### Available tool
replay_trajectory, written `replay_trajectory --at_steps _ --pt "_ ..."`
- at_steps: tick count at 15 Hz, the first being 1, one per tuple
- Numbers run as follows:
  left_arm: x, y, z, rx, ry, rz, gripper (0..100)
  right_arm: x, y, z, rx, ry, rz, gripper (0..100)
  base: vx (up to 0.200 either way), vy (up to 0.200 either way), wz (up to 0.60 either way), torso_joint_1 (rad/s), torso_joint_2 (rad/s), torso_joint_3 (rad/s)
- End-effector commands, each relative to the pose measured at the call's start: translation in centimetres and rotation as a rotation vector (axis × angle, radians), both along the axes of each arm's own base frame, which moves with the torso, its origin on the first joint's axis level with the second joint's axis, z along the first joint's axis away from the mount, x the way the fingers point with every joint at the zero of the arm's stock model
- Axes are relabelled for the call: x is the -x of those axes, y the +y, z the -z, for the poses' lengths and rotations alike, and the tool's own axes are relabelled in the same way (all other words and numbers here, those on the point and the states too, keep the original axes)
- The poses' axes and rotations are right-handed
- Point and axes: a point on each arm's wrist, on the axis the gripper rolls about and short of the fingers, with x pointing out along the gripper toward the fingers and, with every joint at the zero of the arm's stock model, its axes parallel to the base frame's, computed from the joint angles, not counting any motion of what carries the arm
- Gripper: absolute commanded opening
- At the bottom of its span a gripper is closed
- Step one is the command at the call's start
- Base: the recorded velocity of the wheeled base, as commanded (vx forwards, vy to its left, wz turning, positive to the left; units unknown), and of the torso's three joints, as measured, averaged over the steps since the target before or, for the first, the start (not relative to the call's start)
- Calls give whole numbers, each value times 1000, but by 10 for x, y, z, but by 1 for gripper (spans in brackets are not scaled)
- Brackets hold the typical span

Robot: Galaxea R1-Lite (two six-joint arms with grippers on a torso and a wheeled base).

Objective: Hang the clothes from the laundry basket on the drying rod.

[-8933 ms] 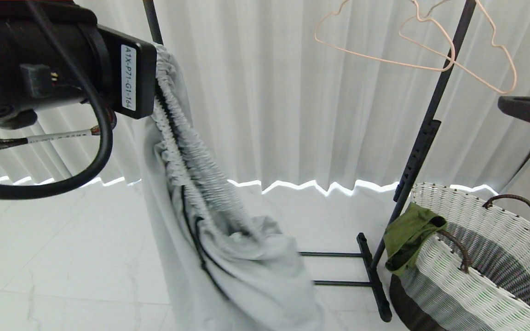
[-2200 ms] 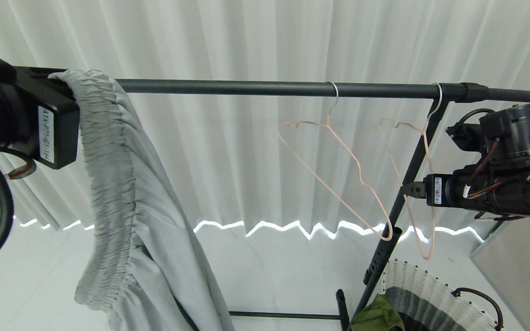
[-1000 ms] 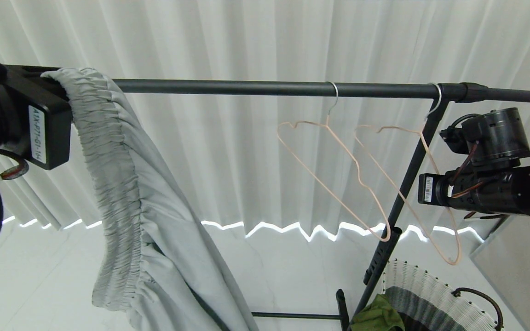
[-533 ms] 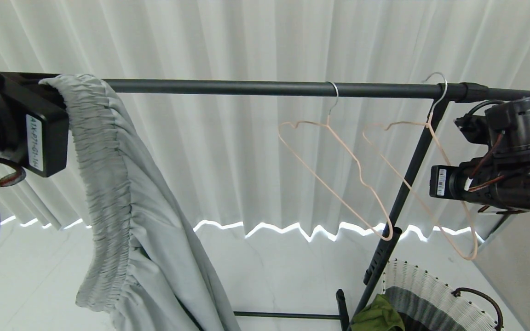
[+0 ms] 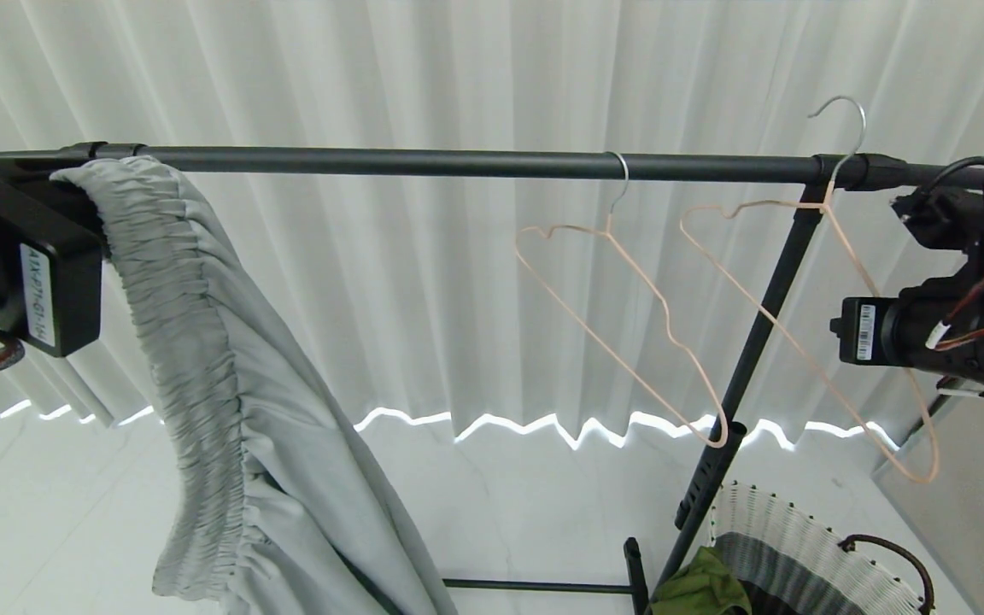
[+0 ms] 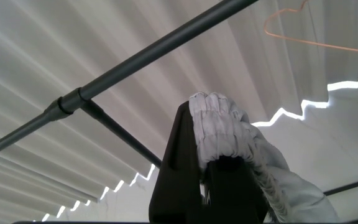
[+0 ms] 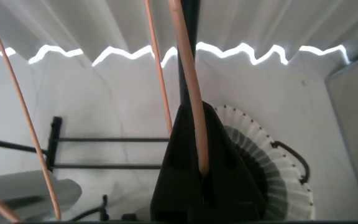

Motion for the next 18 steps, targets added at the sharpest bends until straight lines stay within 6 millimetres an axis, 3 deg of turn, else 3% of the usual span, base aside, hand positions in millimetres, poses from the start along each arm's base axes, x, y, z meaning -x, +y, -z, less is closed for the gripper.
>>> replay_trajectory --at_steps 1,5,14,18 --pt "0 1 1 -1 2 -2 0 25 -11 -2 31 -28 -21 0 0 0 0 0 0 0" --pt "-1 0 6 -20 15 -3 0 45 -21 -7 67 -69 -40 0 0 0 0 0 0 0" --pt "-1 -1 12 -32 28 -2 0 58 -27 -12 74 -97 -47 0 -200 0 0 0 2 4" --pt "1 1 16 -39 35 0 0 66 -30 -9 83 -104 -53 0 0 0 0 0 0 0"
